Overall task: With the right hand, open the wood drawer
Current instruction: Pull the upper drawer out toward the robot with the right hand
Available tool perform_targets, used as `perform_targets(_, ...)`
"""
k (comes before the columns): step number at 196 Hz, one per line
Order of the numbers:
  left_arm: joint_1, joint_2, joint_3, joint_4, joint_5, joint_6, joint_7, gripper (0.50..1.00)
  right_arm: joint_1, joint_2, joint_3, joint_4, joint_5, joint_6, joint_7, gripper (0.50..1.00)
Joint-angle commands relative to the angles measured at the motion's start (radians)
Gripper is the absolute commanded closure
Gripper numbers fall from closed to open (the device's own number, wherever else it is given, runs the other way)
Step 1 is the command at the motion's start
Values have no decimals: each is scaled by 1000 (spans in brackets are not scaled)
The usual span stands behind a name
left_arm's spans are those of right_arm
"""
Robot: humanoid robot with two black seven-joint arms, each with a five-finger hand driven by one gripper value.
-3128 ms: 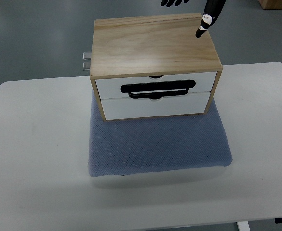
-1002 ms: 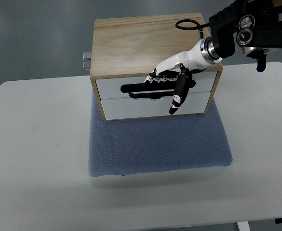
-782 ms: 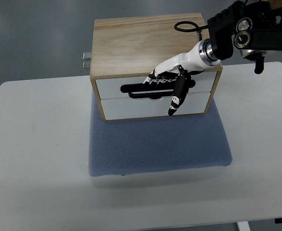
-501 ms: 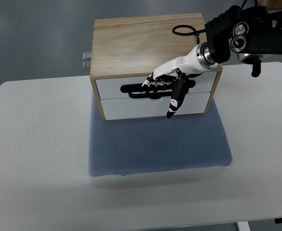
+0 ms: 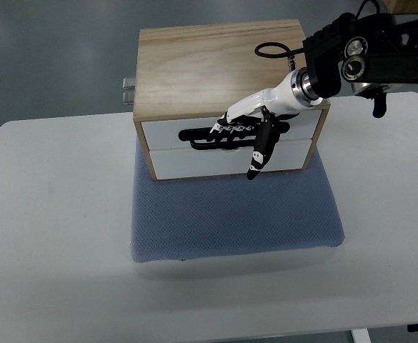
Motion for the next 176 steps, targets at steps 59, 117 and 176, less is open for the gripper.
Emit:
perform_targets(59,0,0,0,0,0,0,0,500,2,-9,1,2,26,75,6,558)
perform_targets(117,1,0,0,0,0,0,0,500,13,-22,1,28,37,141,7,558)
perform_targets(176,0,0,0,0,0,0,0,500,28,-38,10,49,37,180,7,558)
